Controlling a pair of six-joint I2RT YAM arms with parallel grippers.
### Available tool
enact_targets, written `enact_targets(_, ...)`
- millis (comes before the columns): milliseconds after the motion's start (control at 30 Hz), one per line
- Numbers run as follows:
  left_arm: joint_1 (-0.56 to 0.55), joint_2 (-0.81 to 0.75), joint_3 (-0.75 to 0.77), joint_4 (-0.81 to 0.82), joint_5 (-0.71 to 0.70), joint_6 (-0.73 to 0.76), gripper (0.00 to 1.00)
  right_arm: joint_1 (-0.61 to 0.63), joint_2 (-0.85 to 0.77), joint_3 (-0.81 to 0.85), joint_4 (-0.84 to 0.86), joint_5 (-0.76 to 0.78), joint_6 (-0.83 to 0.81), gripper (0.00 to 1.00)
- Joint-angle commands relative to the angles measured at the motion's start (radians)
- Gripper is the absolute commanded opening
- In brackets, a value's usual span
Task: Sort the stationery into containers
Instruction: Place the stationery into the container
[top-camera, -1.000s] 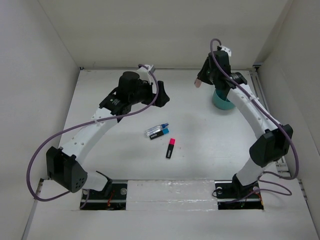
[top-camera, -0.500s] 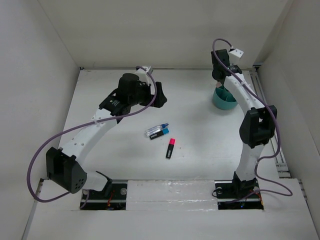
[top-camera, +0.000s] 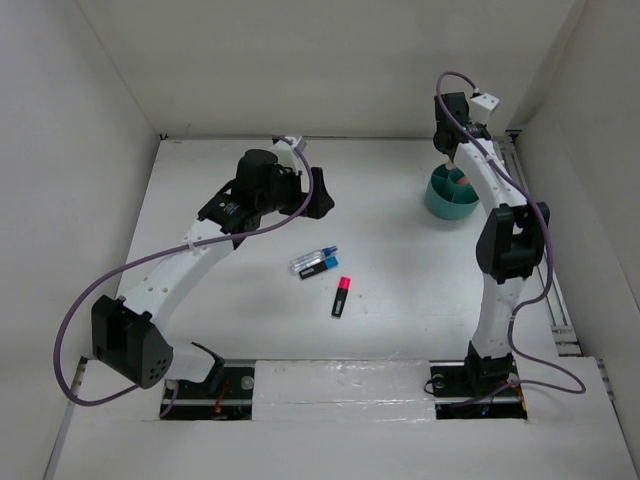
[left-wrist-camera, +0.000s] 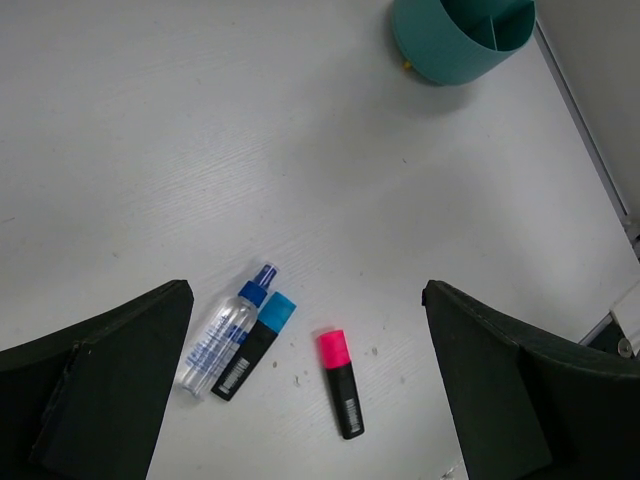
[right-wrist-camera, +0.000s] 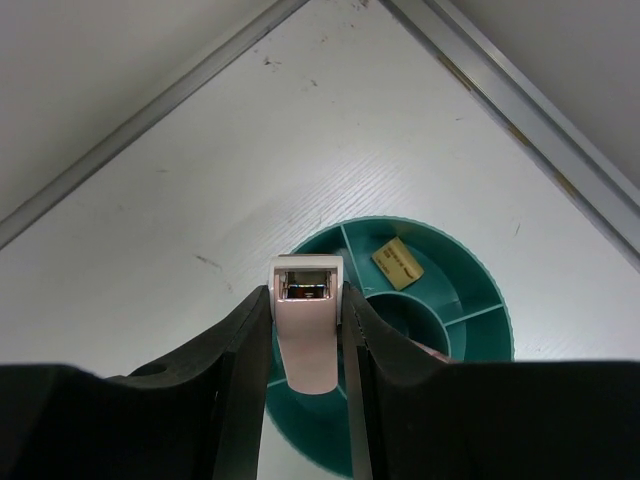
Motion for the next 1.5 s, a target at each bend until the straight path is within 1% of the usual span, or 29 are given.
enact_targets(0, 0.003, -0.033, -0.006, 0.044, 0.027, -0.008, 1.00, -0.025, 0.005, 0.046, 0.033, -0.017, -0.030, 0.00)
enact_targets(333, 0.003, -0.015, -0.006, 0.044, 0.047, -0.008, 1.00, -0.025, 0.035, 0.037, 0.067, -0.067, -0.050, 0.00)
enact_targets(500, 0.003, -0.015, -0.015, 0.044, 0.047, -0.008, 1.00, -0.034, 0.035, 0.026, 0.086, -0.118, -0.050, 0.00)
enact_targets(633, 0.003, -0.015, -0.015, 0.044, 0.056, -0.008, 1.00, -0.034, 0.035, 0.026, 0.096, -0.118, -0.041, 0.00)
enact_targets(767, 0.003, -0.015, -0.015, 0.044, 0.056, -0.008, 1.00, -0.034, 0.060, 0.040, 0.071, -0.077, -0.041, 0.00)
enact_targets(1000, 0.003, -0.024, -0.024, 0.053, 0.074, -0.008, 1.00, -0.034, 0.040, -0.027, 0.080, -0.077, -0.041, 0.00)
enact_targets(1067, 0.003, -0.024, -0.024, 0.053, 0.074, -0.008, 1.00, -0.034, 0.040, -0.027, 0.080, -0.077, -0.041, 0.04)
enact_targets(1100, 0.003, -0.024, -0.024, 0.053, 0.074, -0.008, 1.00, -0.034, 0.040, -0.027, 0.080, -0.077, -0.041, 0.11)
enact_targets(1167, 0.003, -0.024, -0.024, 0.053, 0.074, -0.008, 1.00, -0.034, 0.040, -0.027, 0.080, -0.077, -0.041, 0.18)
enact_targets(1200, 0.003, -0.024, -0.024, 0.053, 0.074, -0.008, 1.00, -0.034, 0.040, -0.036, 0.080, -0.077, -0.041, 0.31)
enact_targets(1233, 0.003, -0.024, -0.024, 0.053, 0.074, -0.008, 1.00, -0.034, 0.029, -0.036, 0.080, -0.077, -0.041, 0.31)
enact_targets(1267, 0.003, -0.024, -0.024, 0.053, 0.074, -0.008, 1.00, -0.034, 0.029, -0.036, 0.080, -0.077, -0.041, 0.47)
enact_targets(1300, 0.003, -0.024, -0.024, 0.053, 0.074, -0.008, 1.00, -0.034, 0.029, -0.036, 0.080, -0.077, -0.041, 0.52)
enact_targets(1367, 0.003, -0.024, -0.024, 0.053, 0.074, -0.008, 1.00, -0.034, 0.029, -0.036, 0.080, -0.077, -0.041, 0.60)
enact_targets(1467, 0.003, -0.024, -0.024, 0.053, 0.074, -0.008, 1.00, -0.034, 0.020, -0.036, 0.080, -0.077, -0.041, 0.63)
